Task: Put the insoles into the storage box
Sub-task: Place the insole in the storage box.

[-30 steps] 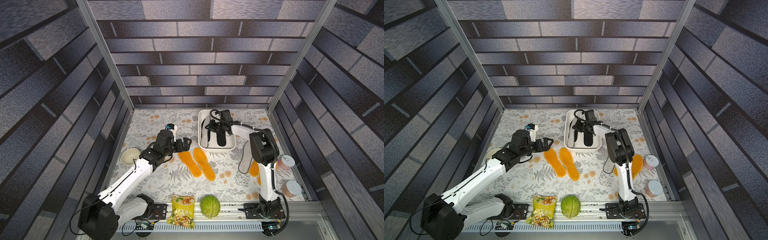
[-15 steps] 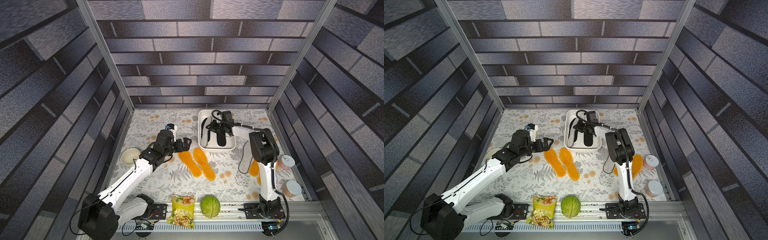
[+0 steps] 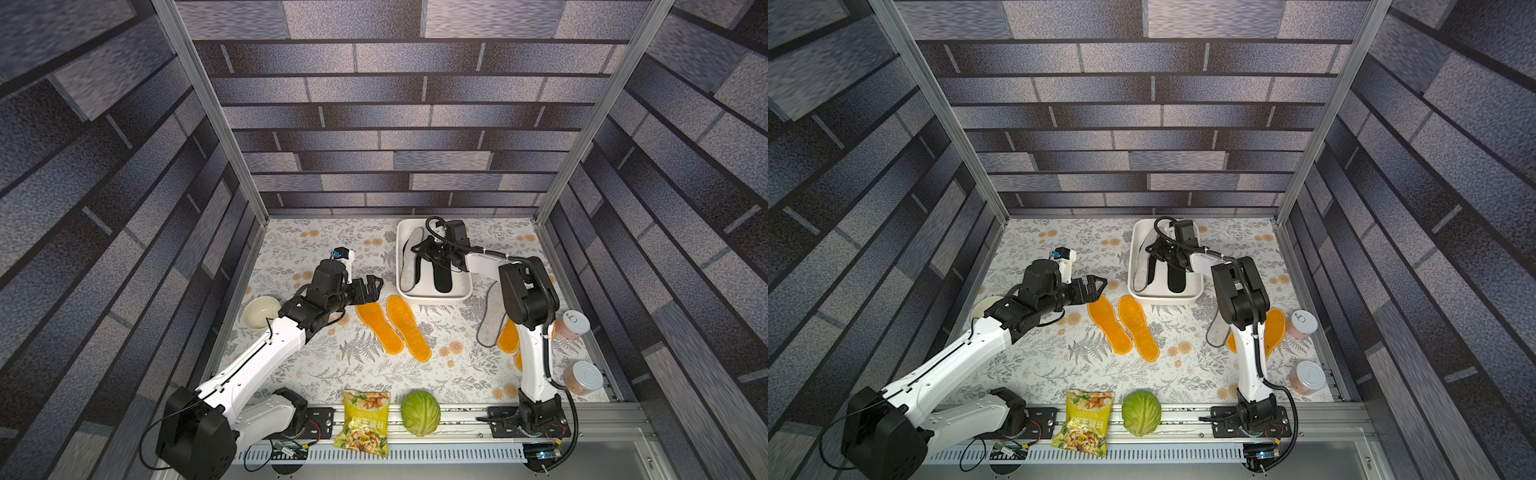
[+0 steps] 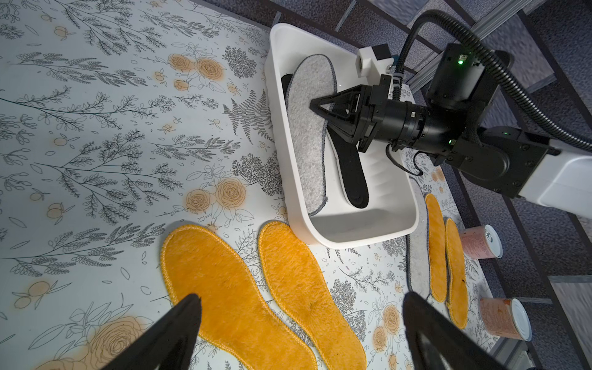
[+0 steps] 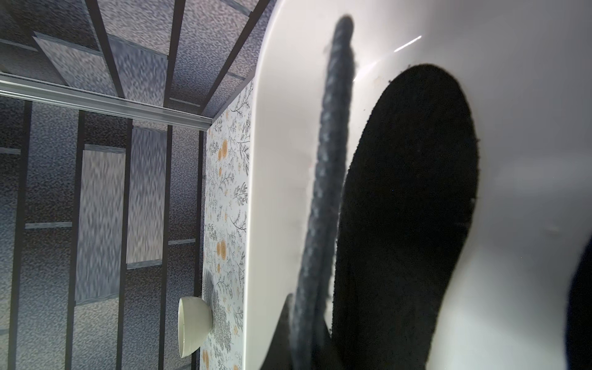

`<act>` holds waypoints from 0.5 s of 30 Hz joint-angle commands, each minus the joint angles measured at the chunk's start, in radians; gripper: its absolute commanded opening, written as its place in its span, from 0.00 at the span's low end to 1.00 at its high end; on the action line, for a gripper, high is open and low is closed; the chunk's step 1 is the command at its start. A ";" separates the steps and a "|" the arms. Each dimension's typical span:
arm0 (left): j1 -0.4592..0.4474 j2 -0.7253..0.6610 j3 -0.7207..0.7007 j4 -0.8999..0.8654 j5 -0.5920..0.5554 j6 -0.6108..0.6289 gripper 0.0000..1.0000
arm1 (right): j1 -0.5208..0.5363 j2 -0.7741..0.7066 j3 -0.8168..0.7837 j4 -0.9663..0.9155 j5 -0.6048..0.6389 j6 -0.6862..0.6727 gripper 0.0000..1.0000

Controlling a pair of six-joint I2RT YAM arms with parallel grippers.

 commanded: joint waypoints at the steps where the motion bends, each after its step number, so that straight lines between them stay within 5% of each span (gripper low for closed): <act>1: 0.005 0.003 0.000 -0.003 0.012 -0.010 1.00 | -0.007 0.020 0.007 -0.018 -0.018 -0.011 0.08; 15: 0.005 0.005 0.000 -0.003 0.015 -0.015 1.00 | -0.017 0.035 0.028 -0.118 0.024 -0.041 0.08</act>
